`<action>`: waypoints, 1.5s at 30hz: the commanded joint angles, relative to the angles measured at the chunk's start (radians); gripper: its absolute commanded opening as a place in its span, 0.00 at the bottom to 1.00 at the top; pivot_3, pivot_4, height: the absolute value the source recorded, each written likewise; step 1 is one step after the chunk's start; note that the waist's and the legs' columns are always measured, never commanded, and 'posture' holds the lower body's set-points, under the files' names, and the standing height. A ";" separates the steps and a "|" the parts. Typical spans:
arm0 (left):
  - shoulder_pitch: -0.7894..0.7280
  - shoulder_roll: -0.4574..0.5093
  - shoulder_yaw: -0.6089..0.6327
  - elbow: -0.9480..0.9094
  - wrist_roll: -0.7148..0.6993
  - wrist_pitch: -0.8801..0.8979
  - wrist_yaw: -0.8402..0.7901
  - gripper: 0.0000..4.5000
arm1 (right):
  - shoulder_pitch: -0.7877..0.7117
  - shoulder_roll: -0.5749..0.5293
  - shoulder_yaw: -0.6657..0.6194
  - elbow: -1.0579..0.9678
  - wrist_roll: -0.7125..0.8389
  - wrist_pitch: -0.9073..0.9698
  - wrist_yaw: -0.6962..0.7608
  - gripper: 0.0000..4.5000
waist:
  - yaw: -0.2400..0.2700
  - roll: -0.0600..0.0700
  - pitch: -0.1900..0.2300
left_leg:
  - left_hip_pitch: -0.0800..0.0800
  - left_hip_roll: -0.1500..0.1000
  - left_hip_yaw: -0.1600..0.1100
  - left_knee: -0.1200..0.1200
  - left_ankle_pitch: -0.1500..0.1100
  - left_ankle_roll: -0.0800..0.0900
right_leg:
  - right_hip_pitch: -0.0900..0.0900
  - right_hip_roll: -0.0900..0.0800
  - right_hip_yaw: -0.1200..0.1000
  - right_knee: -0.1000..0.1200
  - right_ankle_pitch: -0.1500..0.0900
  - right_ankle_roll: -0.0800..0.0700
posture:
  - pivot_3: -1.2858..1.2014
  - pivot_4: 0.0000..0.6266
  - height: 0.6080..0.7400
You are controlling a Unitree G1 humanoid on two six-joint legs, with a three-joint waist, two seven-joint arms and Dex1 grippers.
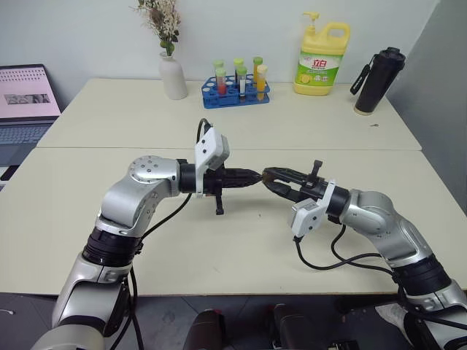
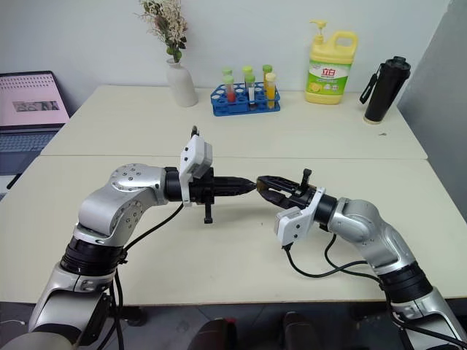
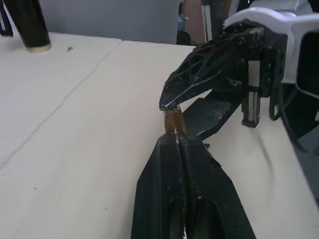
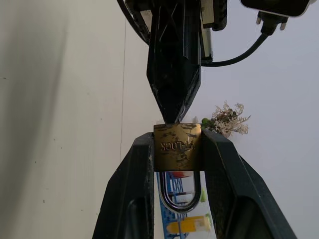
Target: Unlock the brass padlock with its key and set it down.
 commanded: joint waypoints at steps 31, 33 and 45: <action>-0.035 -0.077 -0.020 0.088 0.135 -0.293 -0.062 0.00 | -0.003 0.029 -0.035 -0.051 0.051 0.064 0.002 0.21 | 0.000 0.000 0.000 | 0.000 0.000 0.000 0.000 0.000 0.000 | 0.000 0.000 -0.001 0.000 0.000 0.000 | 0.52 0.24 1.00; -0.029 -0.082 -0.005 0.077 0.111 -0.244 -0.047 0.00 | -0.003 0.030 -0.035 -0.051 0.051 0.064 0.001 0.21 | 0.000 0.000 0.000 | 0.000 0.000 0.000 0.000 0.000 0.000 | 0.000 0.001 -0.001 0.000 0.000 0.000 | 0.52 0.24 1.00; -0.056 -0.085 0.098 0.059 -0.052 0.169 0.046 0.76 | -0.005 0.024 -0.037 -0.039 0.038 0.063 -0.003 0.21 | -0.001 0.000 0.000 | 0.000 0.000 0.000 0.000 0.000 0.000 | 0.000 0.001 -0.002 0.000 0.000 0.000 | 0.52 0.24 1.00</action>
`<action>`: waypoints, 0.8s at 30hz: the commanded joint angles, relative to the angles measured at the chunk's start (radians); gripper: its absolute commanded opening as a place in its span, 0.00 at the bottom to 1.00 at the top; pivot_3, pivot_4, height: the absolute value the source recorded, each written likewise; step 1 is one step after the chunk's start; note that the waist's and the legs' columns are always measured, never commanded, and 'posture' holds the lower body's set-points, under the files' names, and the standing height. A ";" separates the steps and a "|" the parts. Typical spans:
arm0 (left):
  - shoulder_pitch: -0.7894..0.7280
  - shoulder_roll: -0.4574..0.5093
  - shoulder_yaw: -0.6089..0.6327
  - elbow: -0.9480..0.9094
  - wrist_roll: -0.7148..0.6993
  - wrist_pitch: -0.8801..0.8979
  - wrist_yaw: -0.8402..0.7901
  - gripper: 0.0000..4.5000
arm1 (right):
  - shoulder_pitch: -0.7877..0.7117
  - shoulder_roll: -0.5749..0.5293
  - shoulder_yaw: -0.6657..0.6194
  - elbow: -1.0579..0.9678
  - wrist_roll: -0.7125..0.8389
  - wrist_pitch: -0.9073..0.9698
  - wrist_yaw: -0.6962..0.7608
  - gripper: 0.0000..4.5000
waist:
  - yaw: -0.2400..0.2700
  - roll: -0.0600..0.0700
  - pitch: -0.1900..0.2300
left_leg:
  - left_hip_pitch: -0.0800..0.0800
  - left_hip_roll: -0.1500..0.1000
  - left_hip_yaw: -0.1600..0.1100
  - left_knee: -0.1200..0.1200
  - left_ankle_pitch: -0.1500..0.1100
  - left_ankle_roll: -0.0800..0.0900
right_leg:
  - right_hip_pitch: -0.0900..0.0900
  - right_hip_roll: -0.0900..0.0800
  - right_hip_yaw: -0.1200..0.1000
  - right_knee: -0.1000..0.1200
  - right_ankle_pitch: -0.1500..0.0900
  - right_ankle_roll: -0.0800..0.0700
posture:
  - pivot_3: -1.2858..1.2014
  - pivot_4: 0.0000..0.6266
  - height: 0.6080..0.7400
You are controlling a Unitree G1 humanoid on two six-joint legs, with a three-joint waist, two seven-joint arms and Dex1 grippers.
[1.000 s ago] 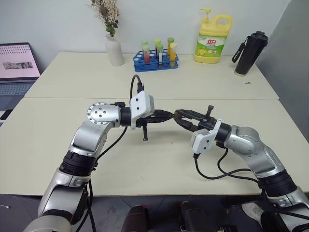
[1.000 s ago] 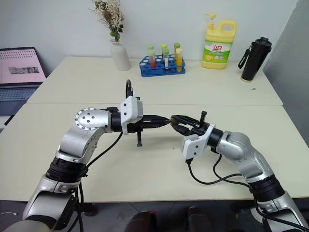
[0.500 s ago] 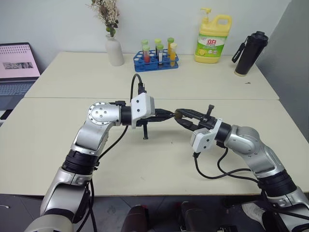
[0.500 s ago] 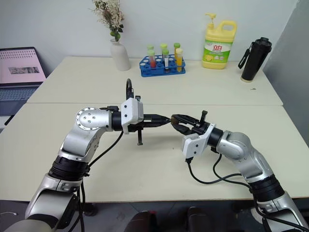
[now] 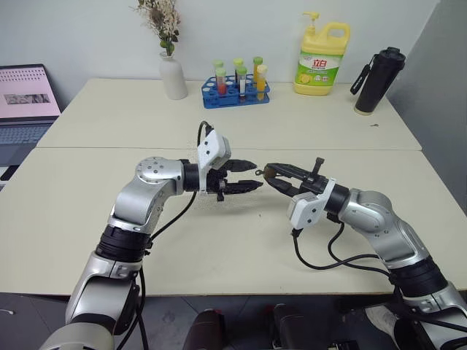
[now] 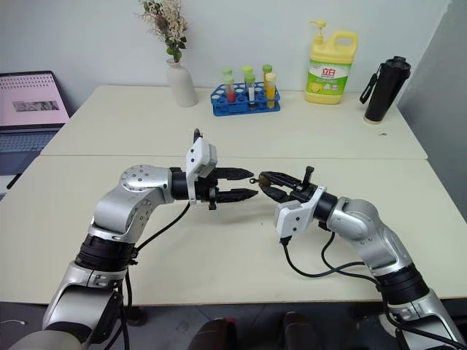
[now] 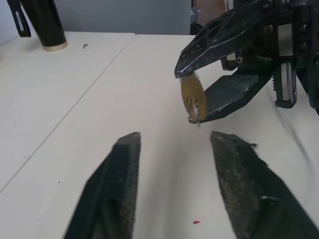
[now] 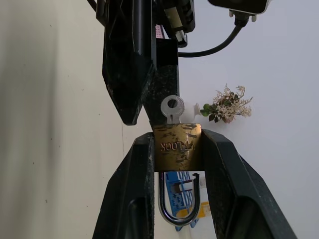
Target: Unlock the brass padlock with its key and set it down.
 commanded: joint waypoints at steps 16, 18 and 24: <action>-0.029 -0.022 0.040 -0.140 -0.160 0.242 0.107 0.77 | -0.034 0.003 -0.008 -0.027 -0.006 -0.046 -0.011 0.21 | 0.000 0.000 0.000 | 0.000 0.000 0.000 0.000 0.000 0.000 | 0.000 0.000 0.001 0.000 0.000 0.000 | 0.52 0.24 1.00; -0.027 -0.026 0.034 -0.142 -0.165 0.247 0.108 0.77 | -0.034 0.001 -0.005 -0.030 -0.008 -0.052 -0.009 0.21 | 0.000 0.000 0.000 | 0.000 0.000 0.000 0.000 0.000 0.000 | 0.000 -0.001 0.001 0.000 0.000 0.000 | 0.52 0.24 1.00; -0.044 -0.038 0.032 -0.124 -0.170 0.245 0.110 0.77 | -0.035 -0.001 -0.004 -0.031 -0.014 -0.059 -0.010 0.21 | 0.000 0.000 0.000 | 0.000 0.000 0.000 0.000 0.000 0.000 | 0.000 -0.001 0.001 0.000 0.000 0.000 | 0.52 0.24 1.00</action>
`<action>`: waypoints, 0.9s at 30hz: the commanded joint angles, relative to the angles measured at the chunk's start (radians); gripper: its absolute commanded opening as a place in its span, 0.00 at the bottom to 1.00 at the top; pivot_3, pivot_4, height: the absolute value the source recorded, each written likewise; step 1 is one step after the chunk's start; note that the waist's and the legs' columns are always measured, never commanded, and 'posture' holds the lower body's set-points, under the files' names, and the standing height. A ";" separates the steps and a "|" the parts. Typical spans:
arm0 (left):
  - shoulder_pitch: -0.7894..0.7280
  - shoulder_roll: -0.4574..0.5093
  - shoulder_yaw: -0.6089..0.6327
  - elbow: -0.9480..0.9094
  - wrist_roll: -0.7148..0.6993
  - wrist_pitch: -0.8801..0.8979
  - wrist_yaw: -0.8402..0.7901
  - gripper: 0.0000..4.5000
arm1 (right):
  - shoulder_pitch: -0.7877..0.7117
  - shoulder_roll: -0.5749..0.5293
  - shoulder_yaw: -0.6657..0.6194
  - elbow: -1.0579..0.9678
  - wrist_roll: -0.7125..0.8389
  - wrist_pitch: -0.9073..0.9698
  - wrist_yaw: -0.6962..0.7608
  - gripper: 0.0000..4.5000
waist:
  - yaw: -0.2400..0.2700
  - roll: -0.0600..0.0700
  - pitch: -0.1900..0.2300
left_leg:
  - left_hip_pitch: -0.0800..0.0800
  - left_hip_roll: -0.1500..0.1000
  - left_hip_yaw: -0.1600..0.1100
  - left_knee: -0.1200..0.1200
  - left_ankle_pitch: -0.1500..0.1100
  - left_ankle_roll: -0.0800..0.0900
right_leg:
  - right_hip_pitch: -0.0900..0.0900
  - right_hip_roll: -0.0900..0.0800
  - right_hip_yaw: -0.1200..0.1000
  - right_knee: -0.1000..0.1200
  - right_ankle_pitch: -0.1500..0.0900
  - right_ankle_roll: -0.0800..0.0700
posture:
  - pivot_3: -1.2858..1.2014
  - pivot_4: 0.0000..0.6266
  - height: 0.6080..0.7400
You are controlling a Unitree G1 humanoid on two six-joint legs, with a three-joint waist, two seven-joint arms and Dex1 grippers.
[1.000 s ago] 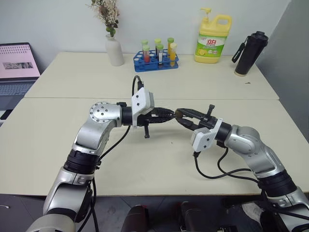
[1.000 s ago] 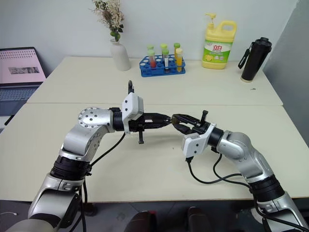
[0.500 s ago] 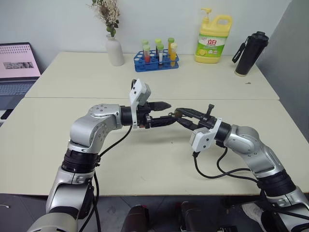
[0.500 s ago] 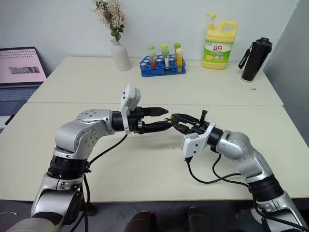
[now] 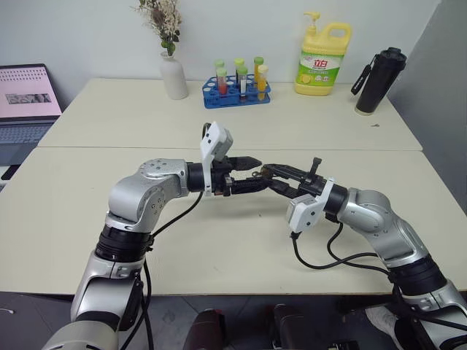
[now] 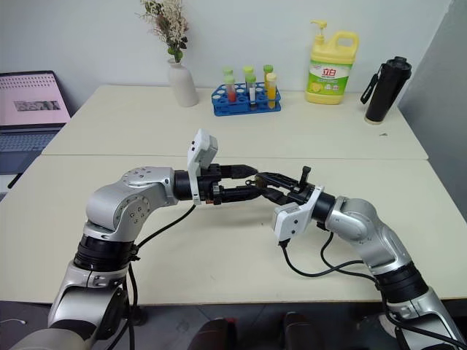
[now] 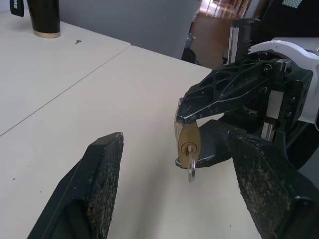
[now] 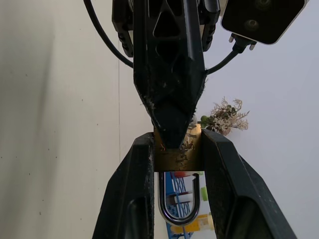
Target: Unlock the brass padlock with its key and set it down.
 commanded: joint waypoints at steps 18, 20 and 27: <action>-0.021 -0.010 -0.022 -0.012 0.014 -0.042 -0.003 0.04 | -0.016 0.002 -0.013 -0.039 0.003 -0.016 -0.003 0.21 | 0.000 0.000 0.000 | 0.000 0.000 0.000 0.000 0.000 0.000 | 0.000 0.000 0.000 0.000 0.000 0.000 | 0.52 0.24 1.00; -0.023 -0.008 -0.021 -0.010 0.016 -0.045 -0.008 0.04 | -0.013 -0.003 -0.025 -0.038 0.022 -0.006 0.003 0.21 | 0.000 0.000 0.000 | 0.000 0.000 0.000 0.000 0.000 0.000 | 0.000 0.000 0.000 0.000 0.000 0.000 | 0.52 0.24 1.00; -0.032 0.000 -0.027 0.009 0.021 -0.089 -0.058 0.04 | 0.003 -0.048 -0.080 -0.042 0.053 0.052 0.025 0.77 | 0.000 0.000 0.000 | 0.000 0.000 0.000 0.000 0.000 0.000 | 0.000 0.000 0.000 0.000 0.000 0.000 | 0.52 0.24 1.00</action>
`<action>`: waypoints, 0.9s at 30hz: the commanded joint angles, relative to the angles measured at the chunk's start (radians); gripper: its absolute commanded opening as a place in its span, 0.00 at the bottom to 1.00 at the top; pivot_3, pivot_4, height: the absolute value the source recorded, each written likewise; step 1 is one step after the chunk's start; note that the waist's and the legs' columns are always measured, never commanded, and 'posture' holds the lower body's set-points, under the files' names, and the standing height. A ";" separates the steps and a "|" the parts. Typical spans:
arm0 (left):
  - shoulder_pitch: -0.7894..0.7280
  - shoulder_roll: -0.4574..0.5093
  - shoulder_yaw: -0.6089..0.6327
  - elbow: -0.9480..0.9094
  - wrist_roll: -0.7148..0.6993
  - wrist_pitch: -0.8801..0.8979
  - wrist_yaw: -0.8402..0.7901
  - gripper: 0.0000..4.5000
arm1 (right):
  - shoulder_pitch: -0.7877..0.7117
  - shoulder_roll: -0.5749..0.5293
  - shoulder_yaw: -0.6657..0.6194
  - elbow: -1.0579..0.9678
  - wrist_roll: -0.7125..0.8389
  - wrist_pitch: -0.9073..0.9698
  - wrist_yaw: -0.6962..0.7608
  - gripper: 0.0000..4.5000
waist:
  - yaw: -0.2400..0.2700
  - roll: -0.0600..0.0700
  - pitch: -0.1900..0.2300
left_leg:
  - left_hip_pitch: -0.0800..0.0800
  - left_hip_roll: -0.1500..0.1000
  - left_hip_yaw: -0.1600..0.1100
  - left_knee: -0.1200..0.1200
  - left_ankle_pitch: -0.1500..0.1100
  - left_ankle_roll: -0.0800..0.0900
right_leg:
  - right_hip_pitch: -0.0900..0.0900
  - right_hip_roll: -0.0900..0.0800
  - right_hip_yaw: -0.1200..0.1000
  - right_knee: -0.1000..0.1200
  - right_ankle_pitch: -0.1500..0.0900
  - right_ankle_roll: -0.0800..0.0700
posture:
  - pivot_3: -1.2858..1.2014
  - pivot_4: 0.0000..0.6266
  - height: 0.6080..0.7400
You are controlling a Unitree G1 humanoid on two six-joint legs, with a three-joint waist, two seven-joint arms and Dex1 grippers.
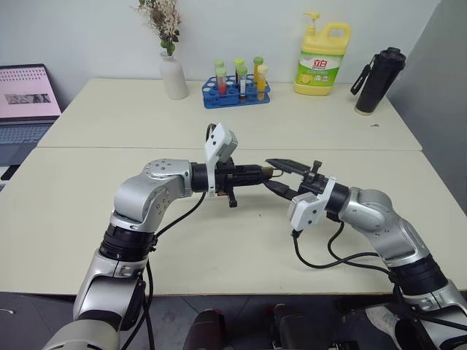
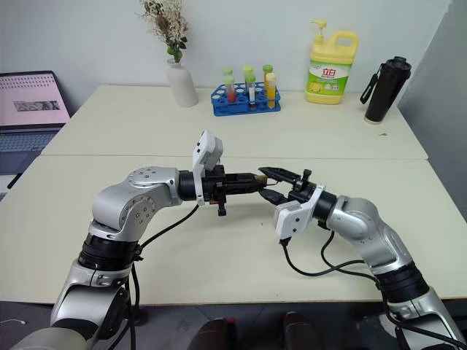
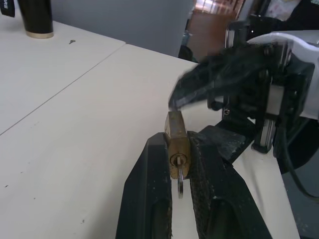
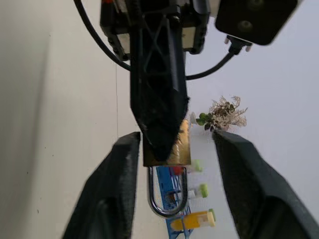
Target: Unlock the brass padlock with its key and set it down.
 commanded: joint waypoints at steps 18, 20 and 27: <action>-0.098 -0.033 -0.063 0.121 0.064 -0.224 -0.200 0.04 | 0.239 -0.162 -0.207 -0.554 0.772 0.842 0.278 0.49 | -0.002 0.000 0.000 | 0.000 0.000 -0.001 0.000 0.000 0.000 | 0.001 0.002 -0.001 0.000 -0.002 0.004 | 0.52 0.24 1.00; -0.094 -0.027 -0.066 0.106 0.057 -0.223 -0.219 0.04 | 0.193 -0.130 -0.199 -0.535 0.788 0.881 0.256 0.32 | -0.002 0.000 0.000 | 0.000 0.000 -0.001 0.000 0.000 0.000 | 0.001 0.002 -0.001 0.000 -0.003 0.005 | 0.52 0.24 1.00; -0.082 -0.018 -0.058 0.088 0.056 -0.228 -0.233 0.04 | 0.153 -0.119 -0.224 -0.492 0.818 0.917 0.280 0.00 | 0.002 0.000 0.000 | -0.001 0.000 -0.001 0.000 0.000 0.000 | 0.001 0.001 -0.001 -0.001 -0.002 0.003 | 0.52 0.24 1.00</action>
